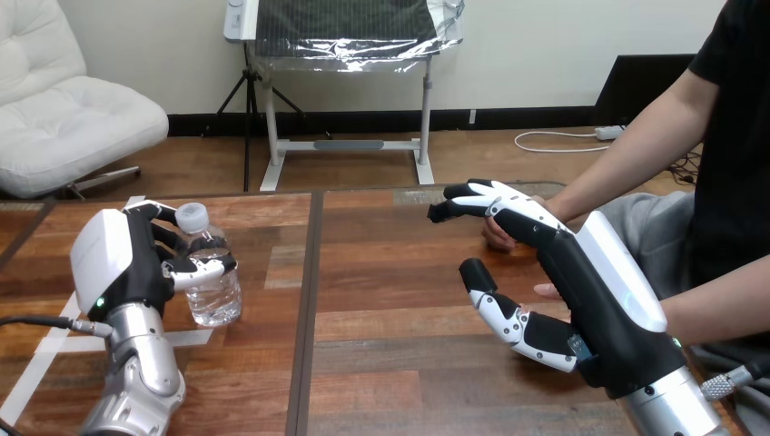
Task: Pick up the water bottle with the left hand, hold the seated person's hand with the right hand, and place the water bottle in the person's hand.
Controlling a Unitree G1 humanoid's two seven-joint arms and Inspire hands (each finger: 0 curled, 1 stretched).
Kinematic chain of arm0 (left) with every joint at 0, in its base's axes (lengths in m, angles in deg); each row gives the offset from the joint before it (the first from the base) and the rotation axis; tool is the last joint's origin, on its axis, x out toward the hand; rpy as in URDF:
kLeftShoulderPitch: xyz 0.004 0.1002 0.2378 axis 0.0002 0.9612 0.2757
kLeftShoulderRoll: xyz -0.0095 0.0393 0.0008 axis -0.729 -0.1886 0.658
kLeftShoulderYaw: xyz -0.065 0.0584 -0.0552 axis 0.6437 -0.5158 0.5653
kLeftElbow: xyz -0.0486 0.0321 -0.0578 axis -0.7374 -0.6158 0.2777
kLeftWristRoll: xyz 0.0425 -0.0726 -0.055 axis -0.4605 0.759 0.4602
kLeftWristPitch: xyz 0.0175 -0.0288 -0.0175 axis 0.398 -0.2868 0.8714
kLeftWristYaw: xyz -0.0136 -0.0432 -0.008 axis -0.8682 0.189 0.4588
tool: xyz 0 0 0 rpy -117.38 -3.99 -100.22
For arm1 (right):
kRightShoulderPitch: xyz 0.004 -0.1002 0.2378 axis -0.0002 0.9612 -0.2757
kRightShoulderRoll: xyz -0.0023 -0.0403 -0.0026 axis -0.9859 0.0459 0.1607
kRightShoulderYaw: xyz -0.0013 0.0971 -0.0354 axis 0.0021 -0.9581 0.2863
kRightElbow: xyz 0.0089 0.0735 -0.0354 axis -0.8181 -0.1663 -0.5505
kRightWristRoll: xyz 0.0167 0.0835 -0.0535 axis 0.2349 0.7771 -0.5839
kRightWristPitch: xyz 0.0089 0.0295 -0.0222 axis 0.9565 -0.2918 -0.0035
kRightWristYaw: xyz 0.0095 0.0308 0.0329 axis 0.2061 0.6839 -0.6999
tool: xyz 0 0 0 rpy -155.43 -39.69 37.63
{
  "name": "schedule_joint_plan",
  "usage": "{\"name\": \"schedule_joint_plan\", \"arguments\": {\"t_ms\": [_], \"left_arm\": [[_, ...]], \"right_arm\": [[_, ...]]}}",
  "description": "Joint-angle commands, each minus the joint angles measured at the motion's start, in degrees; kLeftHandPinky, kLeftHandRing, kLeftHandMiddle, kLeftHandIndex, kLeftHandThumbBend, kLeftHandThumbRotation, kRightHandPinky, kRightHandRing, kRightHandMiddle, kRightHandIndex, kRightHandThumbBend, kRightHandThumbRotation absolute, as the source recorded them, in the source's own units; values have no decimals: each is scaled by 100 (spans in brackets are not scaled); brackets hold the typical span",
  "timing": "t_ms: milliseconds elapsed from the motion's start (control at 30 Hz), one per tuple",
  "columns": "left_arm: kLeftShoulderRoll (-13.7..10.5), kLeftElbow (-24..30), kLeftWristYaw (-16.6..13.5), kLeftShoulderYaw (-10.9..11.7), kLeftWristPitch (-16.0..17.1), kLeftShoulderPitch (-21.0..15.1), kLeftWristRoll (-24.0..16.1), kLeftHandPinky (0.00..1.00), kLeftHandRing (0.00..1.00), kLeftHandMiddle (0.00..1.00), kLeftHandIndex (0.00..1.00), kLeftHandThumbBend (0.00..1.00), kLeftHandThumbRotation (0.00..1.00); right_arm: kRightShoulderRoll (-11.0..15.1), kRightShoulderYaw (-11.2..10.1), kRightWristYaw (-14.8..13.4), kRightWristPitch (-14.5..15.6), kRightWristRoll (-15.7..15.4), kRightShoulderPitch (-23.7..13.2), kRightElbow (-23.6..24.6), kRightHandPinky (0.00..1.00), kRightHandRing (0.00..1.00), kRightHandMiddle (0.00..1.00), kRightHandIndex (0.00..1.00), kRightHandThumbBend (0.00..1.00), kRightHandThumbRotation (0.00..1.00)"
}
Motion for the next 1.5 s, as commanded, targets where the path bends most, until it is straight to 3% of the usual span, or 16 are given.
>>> {"name": "schedule_joint_plan", "arguments": {"t_ms": [0, 133, 333, 800, 1467], "left_arm": [[310, 965, 123, 68, 270, 525, 186, 41, 46, 49, 51, 65, 0], [358, 1497, 238, 61, 78, 778, 189, 41, 45, 49, 51, 65, 0], [450, 2121, 454, 92, 155, 1156, 319, 41, 44, 48, 51, 64, 0], [547, 3492, 743, -60, -343, 1865, -96, 33, 39, 45, 50, 65, 0], [702, 4621, 1308, -88, -339, 2493, -279, 36, 41, 46, 49, 62, 0]], "right_arm": [[55, -133, -55, -89, 7, -212, 223, 86, 90, 85, 74, 20, 0], [45, -136, -54, -78, 9, -212, 235, 86, 90, 85, 74, 20, 0], [37, -137, -50, -78, 3, -209, 234, 86, 90, 84, 74, 20, 0], [37, -127, -38, -77, -2, -213, 221, 86, 90, 84, 74, 20, 0], [18, -108, -34, -57, -9, -217, 222, 86, 90, 84, 74, 19, 0]]}}
